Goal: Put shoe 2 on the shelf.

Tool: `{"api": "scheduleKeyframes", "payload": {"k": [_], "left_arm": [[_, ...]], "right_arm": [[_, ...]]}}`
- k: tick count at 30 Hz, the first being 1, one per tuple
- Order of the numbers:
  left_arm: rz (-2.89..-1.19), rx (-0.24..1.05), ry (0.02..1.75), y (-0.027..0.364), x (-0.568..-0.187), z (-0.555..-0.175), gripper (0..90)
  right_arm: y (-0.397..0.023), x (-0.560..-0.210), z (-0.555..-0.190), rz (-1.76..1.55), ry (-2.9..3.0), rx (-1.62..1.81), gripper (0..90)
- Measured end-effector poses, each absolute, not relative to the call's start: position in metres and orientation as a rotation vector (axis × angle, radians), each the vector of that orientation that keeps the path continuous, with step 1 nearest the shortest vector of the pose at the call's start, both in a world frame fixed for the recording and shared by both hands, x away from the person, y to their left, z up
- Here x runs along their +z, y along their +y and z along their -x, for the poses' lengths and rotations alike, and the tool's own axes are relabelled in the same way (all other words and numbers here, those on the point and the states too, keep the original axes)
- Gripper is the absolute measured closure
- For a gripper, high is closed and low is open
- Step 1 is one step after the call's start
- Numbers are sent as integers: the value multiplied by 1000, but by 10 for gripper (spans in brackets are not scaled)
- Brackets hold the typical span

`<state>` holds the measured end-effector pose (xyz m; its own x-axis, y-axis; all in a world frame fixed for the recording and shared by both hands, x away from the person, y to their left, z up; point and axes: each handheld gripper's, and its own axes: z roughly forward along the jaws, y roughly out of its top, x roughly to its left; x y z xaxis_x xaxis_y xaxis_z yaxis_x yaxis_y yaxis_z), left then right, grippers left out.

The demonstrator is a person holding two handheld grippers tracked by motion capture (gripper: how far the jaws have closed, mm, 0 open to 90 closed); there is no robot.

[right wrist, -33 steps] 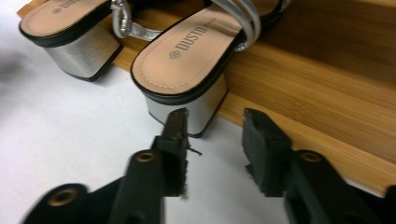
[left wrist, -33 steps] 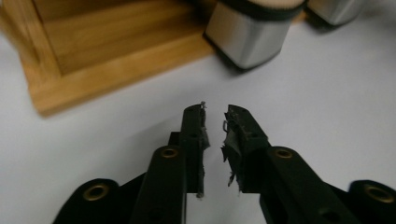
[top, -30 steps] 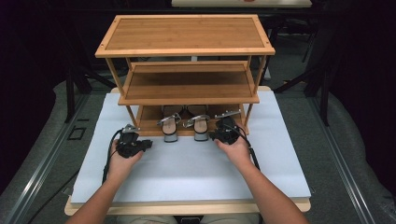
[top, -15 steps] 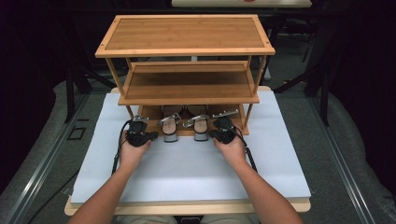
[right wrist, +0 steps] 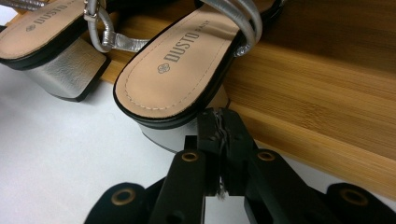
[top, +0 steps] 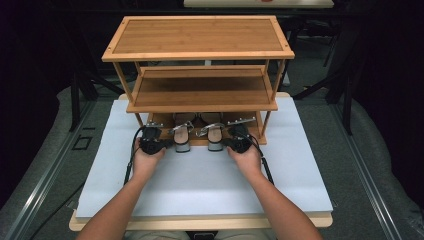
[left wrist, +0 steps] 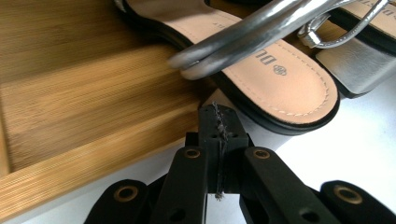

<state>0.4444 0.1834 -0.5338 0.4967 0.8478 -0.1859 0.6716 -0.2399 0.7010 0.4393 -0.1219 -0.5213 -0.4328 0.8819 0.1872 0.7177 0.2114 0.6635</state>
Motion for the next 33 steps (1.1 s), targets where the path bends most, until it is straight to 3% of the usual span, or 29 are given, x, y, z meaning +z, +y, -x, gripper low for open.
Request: {"api": "scheduleKeyframes", "payload": {"k": [33], "left_arm": [[-1987,300,1257,154,-537,-450,900]], "right_arm": [[-97,-521,-438,-1517,2281,1089,890]]}}
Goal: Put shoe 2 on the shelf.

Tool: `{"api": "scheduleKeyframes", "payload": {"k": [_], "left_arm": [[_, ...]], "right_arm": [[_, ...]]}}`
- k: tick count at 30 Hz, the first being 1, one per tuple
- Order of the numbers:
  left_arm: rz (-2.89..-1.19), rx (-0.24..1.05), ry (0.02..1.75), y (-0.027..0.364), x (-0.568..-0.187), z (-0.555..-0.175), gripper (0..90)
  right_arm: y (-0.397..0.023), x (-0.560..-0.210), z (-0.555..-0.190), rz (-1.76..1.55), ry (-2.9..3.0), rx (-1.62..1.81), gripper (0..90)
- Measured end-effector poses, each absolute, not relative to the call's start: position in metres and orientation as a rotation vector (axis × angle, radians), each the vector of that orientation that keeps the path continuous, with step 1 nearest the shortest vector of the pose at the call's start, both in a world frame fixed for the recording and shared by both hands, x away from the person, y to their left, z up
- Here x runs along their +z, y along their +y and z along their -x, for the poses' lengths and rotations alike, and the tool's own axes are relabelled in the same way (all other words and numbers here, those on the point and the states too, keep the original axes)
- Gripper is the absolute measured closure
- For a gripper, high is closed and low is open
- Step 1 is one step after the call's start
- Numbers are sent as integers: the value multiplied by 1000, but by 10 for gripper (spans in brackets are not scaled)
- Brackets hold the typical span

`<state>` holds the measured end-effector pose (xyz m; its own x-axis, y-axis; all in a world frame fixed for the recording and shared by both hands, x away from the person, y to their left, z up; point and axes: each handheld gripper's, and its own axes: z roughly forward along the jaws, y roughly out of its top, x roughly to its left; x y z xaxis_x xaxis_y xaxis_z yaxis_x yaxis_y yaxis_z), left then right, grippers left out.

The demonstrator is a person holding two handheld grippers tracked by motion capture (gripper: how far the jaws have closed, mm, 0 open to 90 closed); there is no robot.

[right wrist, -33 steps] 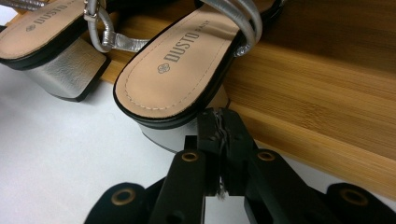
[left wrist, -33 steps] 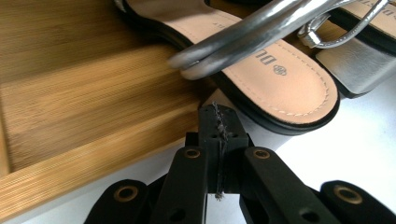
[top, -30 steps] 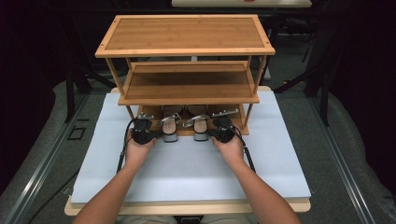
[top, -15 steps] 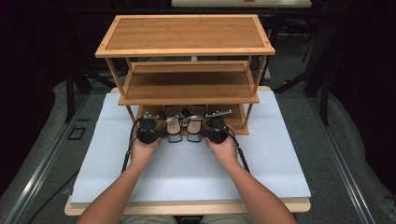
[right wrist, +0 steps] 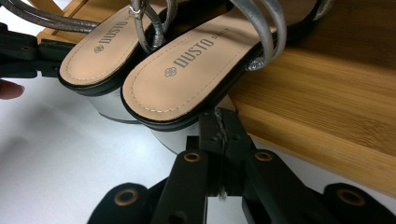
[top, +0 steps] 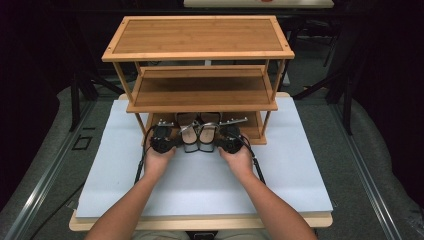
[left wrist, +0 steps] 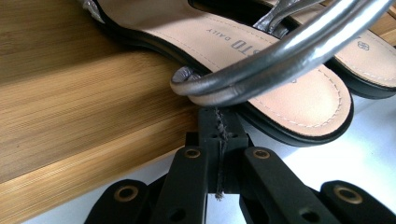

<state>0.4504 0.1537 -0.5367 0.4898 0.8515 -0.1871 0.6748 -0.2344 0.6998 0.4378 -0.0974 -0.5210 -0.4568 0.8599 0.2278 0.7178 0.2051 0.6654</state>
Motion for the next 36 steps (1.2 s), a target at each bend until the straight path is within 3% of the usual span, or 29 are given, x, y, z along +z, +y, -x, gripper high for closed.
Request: {"api": "scheduleKeyframes", "payload": {"k": [36], "left_arm": [[-1961,315,1191,179,-502,-436,900]], "right_arm": [[-112,-505,-424,-1447,2300,1080,877]]}}
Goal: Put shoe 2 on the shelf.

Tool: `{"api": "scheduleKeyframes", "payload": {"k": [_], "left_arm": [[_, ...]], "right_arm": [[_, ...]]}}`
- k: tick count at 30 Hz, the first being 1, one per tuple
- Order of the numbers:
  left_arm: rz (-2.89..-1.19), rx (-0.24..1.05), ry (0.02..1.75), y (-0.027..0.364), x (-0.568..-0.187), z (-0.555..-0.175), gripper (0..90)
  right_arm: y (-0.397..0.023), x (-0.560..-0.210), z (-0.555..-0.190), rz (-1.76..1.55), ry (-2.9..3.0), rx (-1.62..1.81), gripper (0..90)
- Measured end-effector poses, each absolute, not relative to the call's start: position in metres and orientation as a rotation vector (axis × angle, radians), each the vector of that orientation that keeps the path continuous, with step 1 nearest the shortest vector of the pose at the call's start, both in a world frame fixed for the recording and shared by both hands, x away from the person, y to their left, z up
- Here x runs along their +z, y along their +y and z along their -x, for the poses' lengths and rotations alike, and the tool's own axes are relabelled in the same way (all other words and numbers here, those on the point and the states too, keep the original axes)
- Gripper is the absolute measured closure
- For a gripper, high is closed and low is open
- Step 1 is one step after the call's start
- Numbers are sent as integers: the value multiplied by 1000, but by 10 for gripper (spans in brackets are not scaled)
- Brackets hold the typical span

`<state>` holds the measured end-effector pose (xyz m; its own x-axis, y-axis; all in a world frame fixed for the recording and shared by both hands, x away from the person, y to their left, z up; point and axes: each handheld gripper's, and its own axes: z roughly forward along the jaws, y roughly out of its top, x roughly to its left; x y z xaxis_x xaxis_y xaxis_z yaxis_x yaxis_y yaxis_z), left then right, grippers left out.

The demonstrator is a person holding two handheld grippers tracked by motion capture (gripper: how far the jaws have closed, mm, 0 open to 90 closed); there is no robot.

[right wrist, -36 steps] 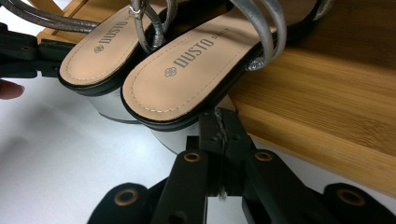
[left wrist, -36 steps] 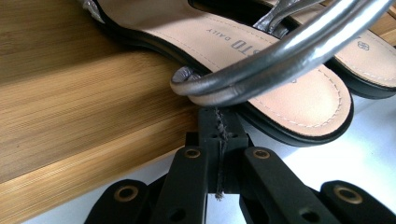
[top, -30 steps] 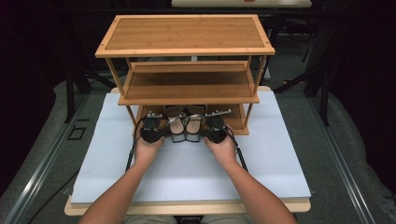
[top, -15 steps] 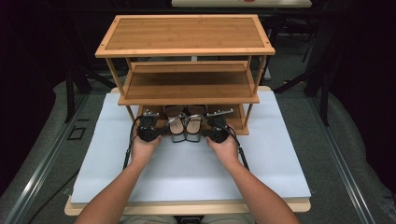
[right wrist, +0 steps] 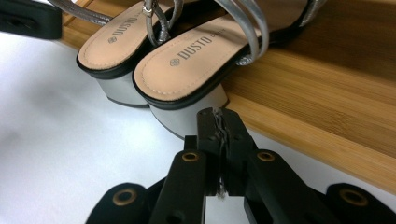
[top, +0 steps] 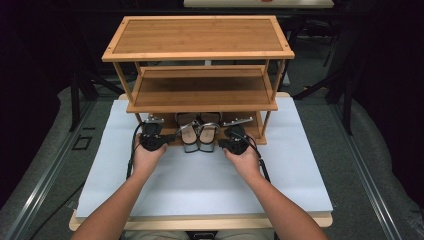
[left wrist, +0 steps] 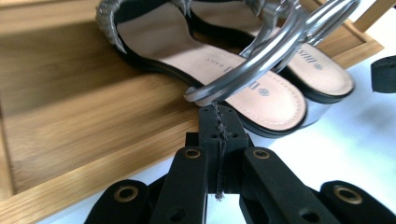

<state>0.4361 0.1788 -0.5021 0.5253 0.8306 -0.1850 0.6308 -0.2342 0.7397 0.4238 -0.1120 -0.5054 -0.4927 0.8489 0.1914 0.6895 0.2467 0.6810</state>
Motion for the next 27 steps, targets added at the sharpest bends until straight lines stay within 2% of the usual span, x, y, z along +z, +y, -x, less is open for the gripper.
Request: {"api": "scheduleKeyframes", "payload": {"k": [11,19,27], "left_arm": [[-1953,397,1130,213,-471,-407,900],[-1933,450,1107,235,-464,-377,900],[-1886,472,1115,256,-464,-344,900]], "right_arm": [[-134,-487,-407,-1400,2284,1098,883],[-156,-473,-381,-1385,2253,1103,890],[-174,-477,-349,-1364,2209,1054,894]]}}
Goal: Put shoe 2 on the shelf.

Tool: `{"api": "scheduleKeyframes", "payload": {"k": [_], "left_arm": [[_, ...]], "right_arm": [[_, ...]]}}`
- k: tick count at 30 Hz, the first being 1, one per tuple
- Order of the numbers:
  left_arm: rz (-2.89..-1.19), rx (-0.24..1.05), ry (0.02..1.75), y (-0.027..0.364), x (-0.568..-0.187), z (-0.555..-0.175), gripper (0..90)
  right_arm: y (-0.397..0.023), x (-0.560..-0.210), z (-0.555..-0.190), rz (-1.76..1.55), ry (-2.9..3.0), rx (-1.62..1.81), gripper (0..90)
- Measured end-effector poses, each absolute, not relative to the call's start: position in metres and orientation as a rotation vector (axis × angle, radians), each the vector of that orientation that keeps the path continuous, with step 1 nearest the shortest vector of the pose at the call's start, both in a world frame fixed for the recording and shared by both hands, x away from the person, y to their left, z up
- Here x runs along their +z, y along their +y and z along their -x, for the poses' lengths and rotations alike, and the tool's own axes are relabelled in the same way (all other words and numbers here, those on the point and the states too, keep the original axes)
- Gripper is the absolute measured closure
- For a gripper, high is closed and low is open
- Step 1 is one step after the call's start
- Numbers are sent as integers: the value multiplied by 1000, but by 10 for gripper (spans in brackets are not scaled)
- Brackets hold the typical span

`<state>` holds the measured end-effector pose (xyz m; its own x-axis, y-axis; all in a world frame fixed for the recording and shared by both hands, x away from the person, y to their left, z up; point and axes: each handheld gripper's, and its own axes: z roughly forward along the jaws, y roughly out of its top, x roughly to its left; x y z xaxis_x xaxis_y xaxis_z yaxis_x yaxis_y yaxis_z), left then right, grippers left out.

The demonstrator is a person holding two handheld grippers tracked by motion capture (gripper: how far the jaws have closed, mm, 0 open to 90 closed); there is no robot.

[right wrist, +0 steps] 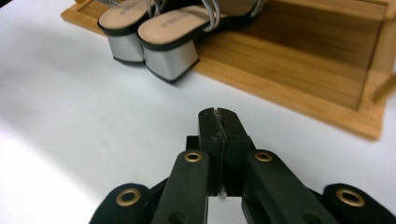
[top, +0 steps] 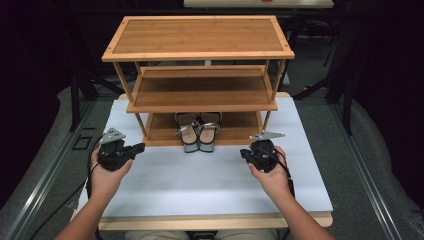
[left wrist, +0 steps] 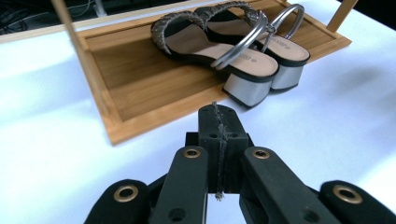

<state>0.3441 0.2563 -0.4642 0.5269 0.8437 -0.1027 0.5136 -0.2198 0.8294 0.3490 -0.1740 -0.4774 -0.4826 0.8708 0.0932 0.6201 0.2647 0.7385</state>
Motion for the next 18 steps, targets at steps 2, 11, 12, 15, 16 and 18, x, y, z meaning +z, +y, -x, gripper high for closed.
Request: {"api": "scheduleKeyframes", "payload": {"k": [2,11,12,15,16,18], "left_arm": [[-1878,467,1123,261,-467,-336,900],[-1868,469,1158,269,-489,-307,900],[-1876,464,1165,270,-493,-306,900],[-1877,467,1179,271,-505,-302,900],[-1876,464,1188,272,-509,-302,900],[-1883,463,1197,274,-516,-303,900]], "right_arm": [[-179,-480,-342,-1365,2203,1076,895],[-192,-500,-314,-1426,2164,1096,896],[-192,-503,-313,-1435,2152,1057,896],[-195,-513,-313,-1443,2150,1076,897],[-197,-516,-313,-1447,2181,1119,897],[-199,-522,-312,-1473,2152,1109,898]]}}
